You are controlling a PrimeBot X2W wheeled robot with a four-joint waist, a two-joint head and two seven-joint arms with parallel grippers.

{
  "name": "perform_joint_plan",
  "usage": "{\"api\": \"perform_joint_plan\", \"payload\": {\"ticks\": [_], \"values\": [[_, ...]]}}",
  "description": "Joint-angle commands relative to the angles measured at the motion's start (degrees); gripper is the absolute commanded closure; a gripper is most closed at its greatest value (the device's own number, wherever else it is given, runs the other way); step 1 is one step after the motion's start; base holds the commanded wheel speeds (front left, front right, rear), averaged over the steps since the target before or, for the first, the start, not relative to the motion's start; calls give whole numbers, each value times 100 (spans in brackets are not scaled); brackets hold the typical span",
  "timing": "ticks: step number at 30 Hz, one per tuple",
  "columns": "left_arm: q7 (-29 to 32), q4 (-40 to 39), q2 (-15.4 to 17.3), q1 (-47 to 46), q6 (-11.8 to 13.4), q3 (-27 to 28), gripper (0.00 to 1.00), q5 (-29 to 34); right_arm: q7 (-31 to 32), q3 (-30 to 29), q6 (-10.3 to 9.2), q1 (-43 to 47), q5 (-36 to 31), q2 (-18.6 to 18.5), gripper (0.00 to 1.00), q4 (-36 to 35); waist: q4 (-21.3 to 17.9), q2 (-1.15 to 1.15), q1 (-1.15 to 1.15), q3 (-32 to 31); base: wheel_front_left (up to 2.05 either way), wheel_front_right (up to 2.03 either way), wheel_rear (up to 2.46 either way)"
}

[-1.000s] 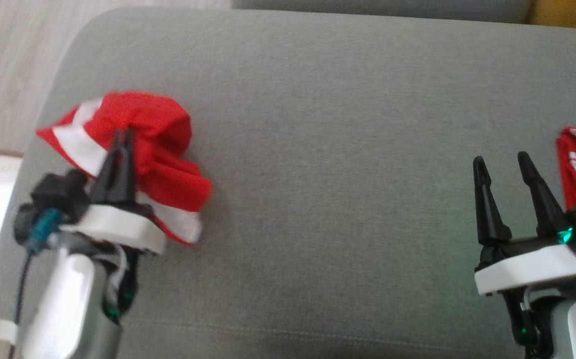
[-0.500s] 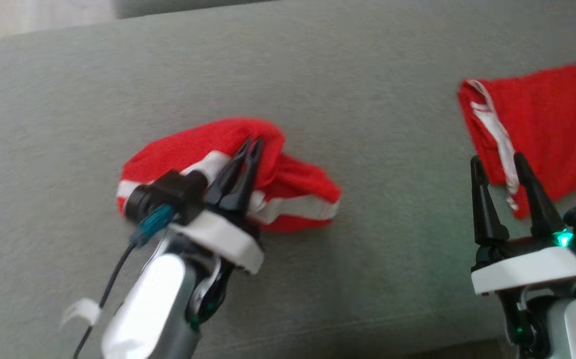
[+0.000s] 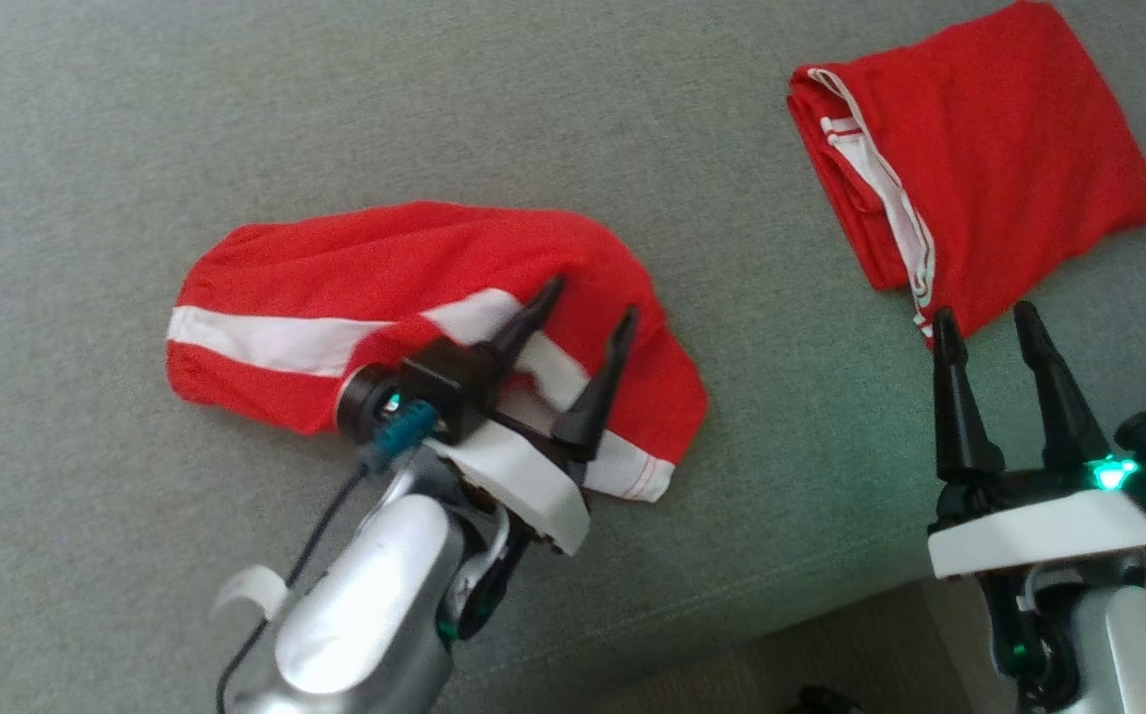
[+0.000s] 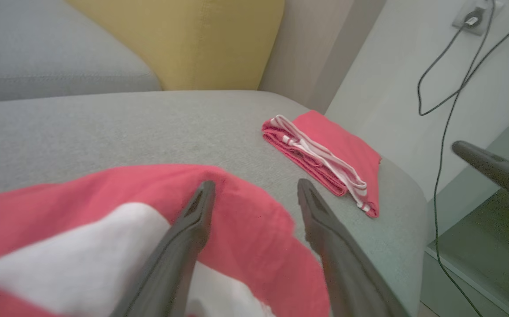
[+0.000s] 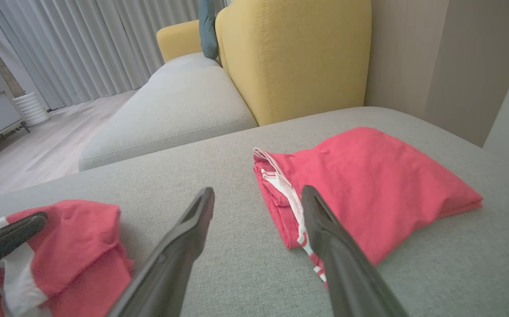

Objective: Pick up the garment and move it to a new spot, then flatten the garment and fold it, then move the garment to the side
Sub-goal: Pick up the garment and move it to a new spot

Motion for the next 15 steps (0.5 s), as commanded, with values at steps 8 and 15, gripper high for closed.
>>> {"api": "perform_joint_plan", "payload": {"ticks": [8, 15], "values": [[-458, -758, 79, -258, 127, -74, 0, 423, -11, 179, 22, -214, -189, -30, 0, -170, 481, 0, -1, -330, 0, 0, 0], [-559, -1051, 481, 156, 620, 557, 0, 401, 220, 244, 22, -103, -412, -30, 0, -260, 948, 0, -1, -685, 0, 0, 0]]}}
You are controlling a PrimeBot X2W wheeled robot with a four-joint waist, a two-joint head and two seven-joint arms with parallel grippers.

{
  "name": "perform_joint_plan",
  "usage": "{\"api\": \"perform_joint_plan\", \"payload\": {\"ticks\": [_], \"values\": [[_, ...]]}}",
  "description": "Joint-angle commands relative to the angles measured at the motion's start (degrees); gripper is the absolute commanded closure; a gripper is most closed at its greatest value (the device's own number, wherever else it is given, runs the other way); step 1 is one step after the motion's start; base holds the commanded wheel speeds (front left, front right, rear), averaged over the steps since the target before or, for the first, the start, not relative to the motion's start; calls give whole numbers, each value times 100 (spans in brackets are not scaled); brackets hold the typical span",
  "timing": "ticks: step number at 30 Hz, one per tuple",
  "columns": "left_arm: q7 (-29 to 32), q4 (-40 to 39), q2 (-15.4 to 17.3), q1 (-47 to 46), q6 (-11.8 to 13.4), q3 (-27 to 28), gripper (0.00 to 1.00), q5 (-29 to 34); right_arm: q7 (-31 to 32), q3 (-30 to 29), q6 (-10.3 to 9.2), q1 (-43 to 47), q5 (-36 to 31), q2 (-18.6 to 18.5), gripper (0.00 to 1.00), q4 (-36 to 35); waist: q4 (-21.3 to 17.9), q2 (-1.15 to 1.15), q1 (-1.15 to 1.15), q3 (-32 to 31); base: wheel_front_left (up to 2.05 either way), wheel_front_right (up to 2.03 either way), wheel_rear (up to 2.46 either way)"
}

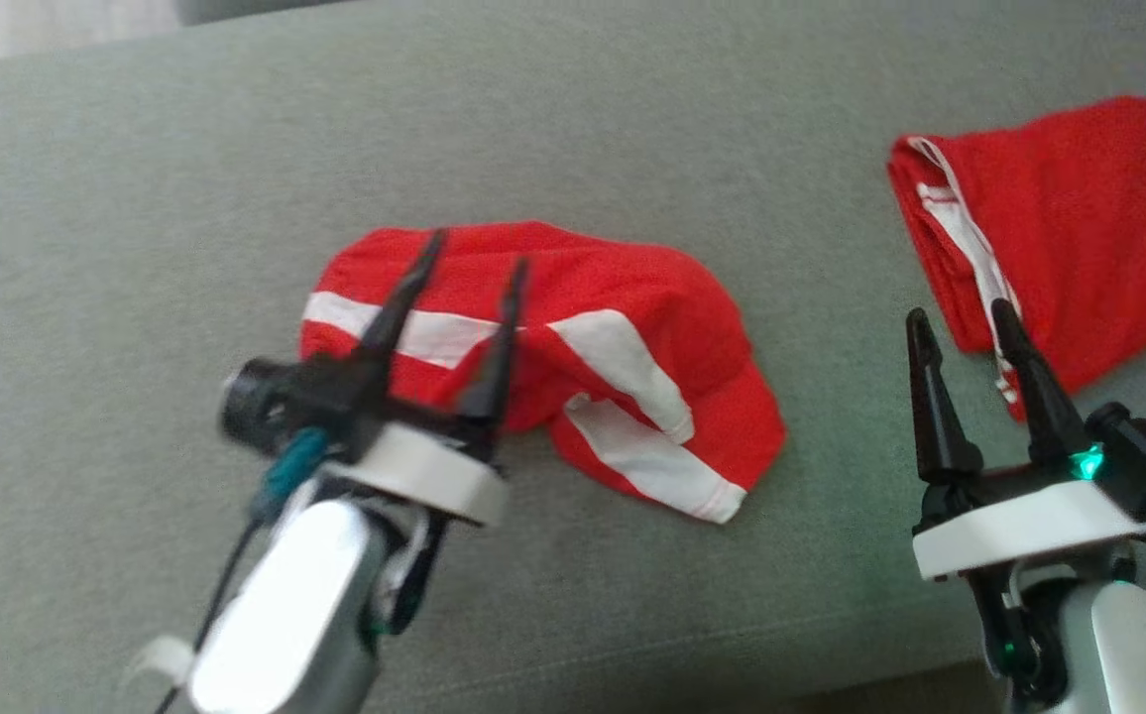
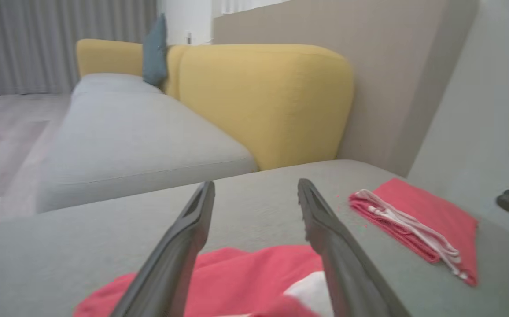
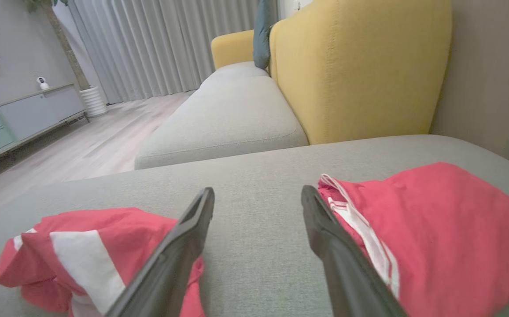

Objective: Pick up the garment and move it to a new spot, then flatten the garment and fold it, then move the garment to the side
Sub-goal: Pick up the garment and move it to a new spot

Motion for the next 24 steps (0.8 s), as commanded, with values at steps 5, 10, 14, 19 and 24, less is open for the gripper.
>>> {"api": "perform_joint_plan", "payload": {"ticks": [5, 10, 14, 19, 24], "values": [[-106, -268, 464, 440, 421, 881, 0, -89, 159, 160, 22, 108, -106, -30, 0, -310, 512, 0, 0, -388, 0, 0, 0], [-115, -304, 702, 860, 578, 1338, 0, -170, 246, 135, 22, 237, -182, -30, 0, -342, 714, 0, 0, -565, 0, 0, 0], [-117, -339, 813, 1167, 587, 1515, 0, -157, 312, 125, 22, 363, -246, -30, 0, -359, 815, 0, 0, -726, 0, 0, 0], [-117, -400, 856, 1484, 567, 1540, 0, -96, 402, 122, 22, 552, -294, -30, 0, -379, 863, 0, 0, -918, 0, 0, 0], [-118, -462, 847, 1643, 583, 1543, 0, -56, 462, 144, 22, 660, -301, -30, 0, -405, 878, 0, 0, -975, 0, 0, 0]]}}
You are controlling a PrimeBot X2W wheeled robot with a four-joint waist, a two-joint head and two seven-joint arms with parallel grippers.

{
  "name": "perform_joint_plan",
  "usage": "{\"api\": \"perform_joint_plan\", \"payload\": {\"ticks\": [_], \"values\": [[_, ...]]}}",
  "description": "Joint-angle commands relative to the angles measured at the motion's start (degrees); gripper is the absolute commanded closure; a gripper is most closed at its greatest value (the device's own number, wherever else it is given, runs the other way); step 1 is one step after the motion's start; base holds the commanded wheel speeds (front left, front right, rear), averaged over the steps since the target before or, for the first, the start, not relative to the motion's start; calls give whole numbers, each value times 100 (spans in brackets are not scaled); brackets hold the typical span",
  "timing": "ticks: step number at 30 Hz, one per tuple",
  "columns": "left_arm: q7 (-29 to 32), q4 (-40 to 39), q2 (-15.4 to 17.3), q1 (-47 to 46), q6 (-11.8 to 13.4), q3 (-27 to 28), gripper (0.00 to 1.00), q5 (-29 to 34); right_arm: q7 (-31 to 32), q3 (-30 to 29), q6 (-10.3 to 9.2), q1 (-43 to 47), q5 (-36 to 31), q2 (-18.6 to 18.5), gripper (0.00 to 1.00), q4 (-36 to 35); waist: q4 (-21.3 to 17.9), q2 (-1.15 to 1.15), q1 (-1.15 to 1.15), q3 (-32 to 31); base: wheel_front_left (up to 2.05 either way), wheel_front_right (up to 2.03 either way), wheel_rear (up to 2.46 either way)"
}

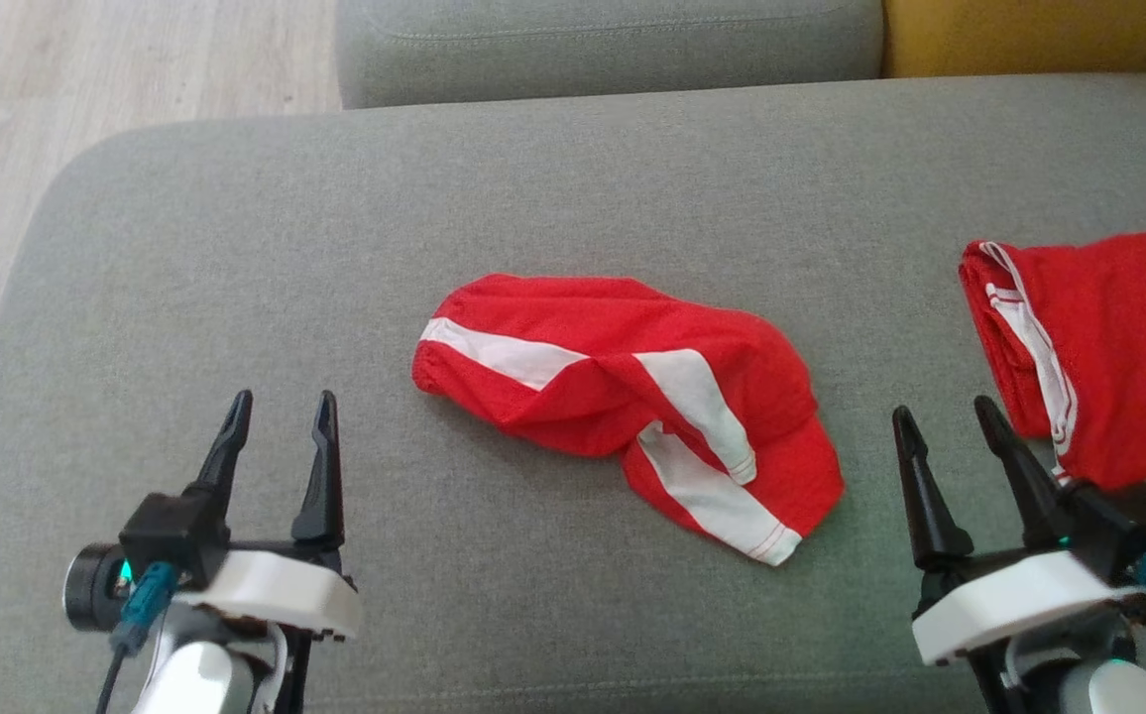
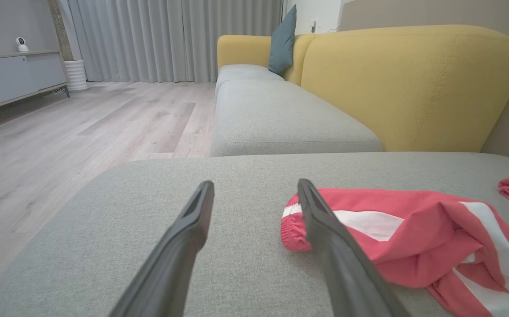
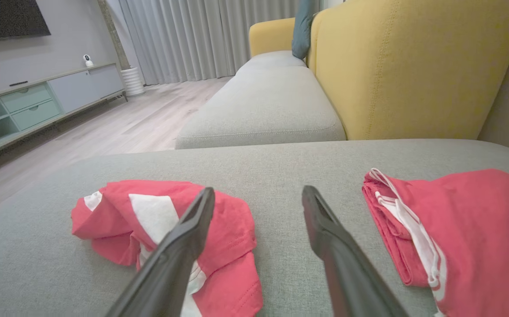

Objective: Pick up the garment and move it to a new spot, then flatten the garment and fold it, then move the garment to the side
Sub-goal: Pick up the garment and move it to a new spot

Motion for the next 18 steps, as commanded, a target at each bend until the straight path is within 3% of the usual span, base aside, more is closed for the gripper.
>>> {"api": "perform_joint_plan", "payload": {"ticks": [1, 18], "values": [[-69, -224, 125, -194, 19, 246, 0, 67, 6, 148, 22, -140, -18, -31, 0, -233, 1, 0, 0, -4, 0, 0, 0], [-70, -236, 86, -264, -56, 279, 0, 132, 160, 365, 22, -221, -59, -31, 0, -59, 76, 0, 0, 94, 0, 0, 0]]}}
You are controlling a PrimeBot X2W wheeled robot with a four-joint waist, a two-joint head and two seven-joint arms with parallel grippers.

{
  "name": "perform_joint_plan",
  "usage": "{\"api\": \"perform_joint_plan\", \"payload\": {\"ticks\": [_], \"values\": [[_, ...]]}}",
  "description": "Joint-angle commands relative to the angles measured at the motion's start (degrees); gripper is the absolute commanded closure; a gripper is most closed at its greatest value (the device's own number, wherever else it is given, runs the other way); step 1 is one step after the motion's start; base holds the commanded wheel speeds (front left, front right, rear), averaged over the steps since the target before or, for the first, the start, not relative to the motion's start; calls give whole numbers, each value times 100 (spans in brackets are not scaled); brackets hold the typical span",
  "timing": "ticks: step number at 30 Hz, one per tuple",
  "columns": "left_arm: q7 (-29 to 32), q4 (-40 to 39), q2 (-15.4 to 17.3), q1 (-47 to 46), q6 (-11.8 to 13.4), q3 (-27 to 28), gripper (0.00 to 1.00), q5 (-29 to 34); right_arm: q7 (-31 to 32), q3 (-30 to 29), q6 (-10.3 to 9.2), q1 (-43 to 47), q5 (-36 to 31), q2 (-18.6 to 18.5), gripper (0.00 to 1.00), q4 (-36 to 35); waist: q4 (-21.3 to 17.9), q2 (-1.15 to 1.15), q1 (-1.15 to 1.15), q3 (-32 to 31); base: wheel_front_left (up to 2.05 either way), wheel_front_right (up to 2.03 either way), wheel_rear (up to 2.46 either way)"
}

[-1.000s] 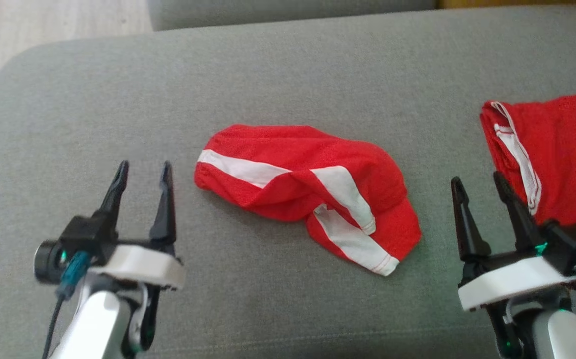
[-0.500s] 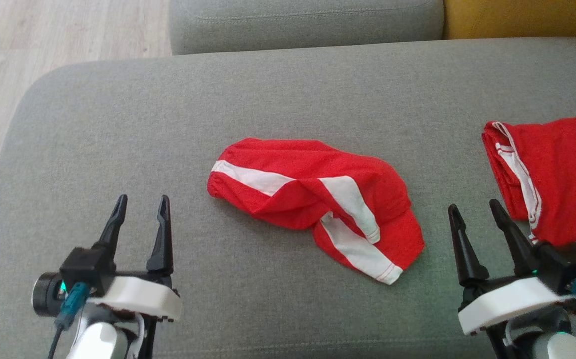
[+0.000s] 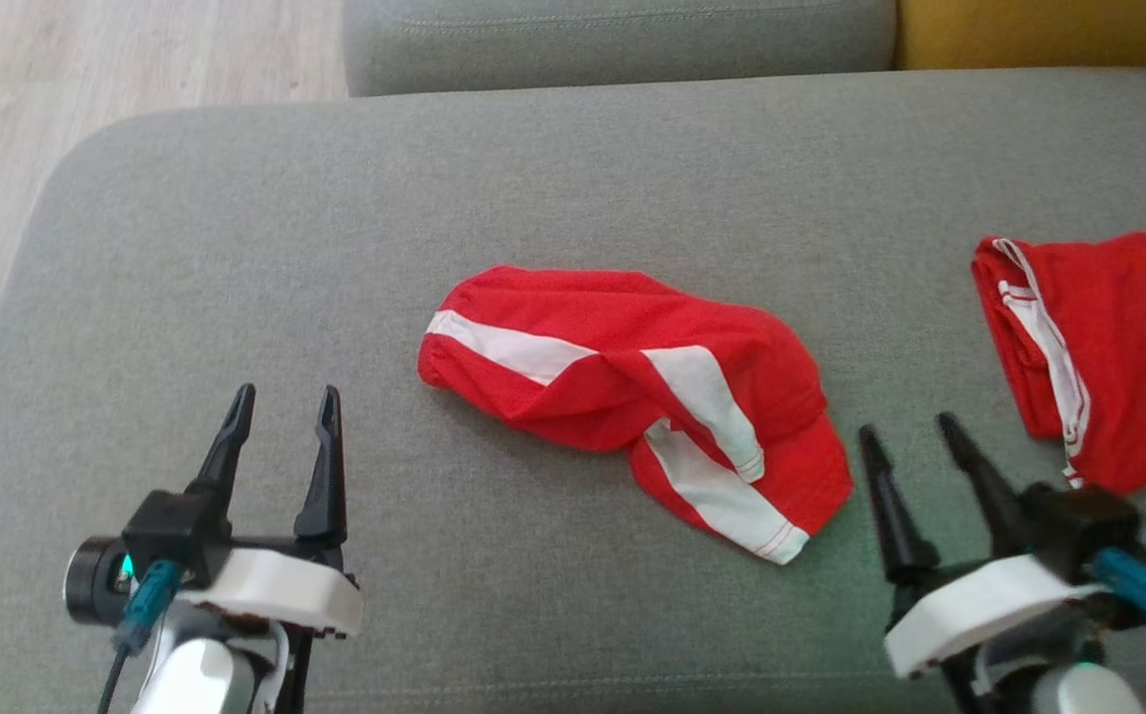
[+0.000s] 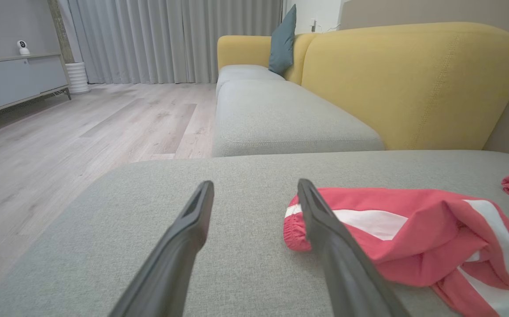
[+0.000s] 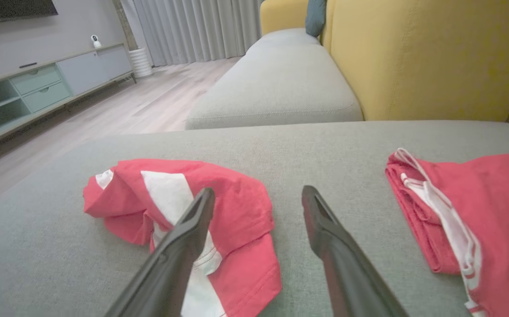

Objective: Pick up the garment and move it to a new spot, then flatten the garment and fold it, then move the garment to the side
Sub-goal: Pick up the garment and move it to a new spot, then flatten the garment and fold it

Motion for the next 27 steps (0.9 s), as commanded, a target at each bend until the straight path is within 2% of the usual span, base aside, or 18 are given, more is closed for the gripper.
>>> {"api": "perform_joint_plan", "payload": {"ticks": [1, 8, 17, 19, 20, 27], "values": [[-70, -187, 81, -266, -29, 258, 0, 40, 60, 244, 22, -235, -62, -31, 0, -80, 37, 0, 0, 41, 0, 0, 0], [-70, -196, -4, -482, -95, 188, 0, 109, 58, 955, 22, -601, -49, -62, 0, 769, 257, 0, 0, 305, 0, 0, 0], [-70, -163, -99, -673, -181, 199, 0, 175, -78, 1031, 22, -1267, -247, -38, 0, 1975, 484, 0, 0, 547, 0, 0, 0], [-70, -161, -117, -696, -197, 221, 0, 185, -126, 980, 22, -1358, -240, -35, 82, 2137, 506, 0, 0, 578, 0, 0, 0], [-70, -160, -125, -704, -204, 234, 0, 191, -145, 947, 22, -1389, -245, -34, 100, 2203, 511, 0, 0, 590, 0, 0, 0], [-70, -171, -165, -707, -244, 336, 0, 252, -428, 575, 22, -1407, -359, -90, 100, 2077, 476, 0, 0, 604, 0, 0, 0]]}}
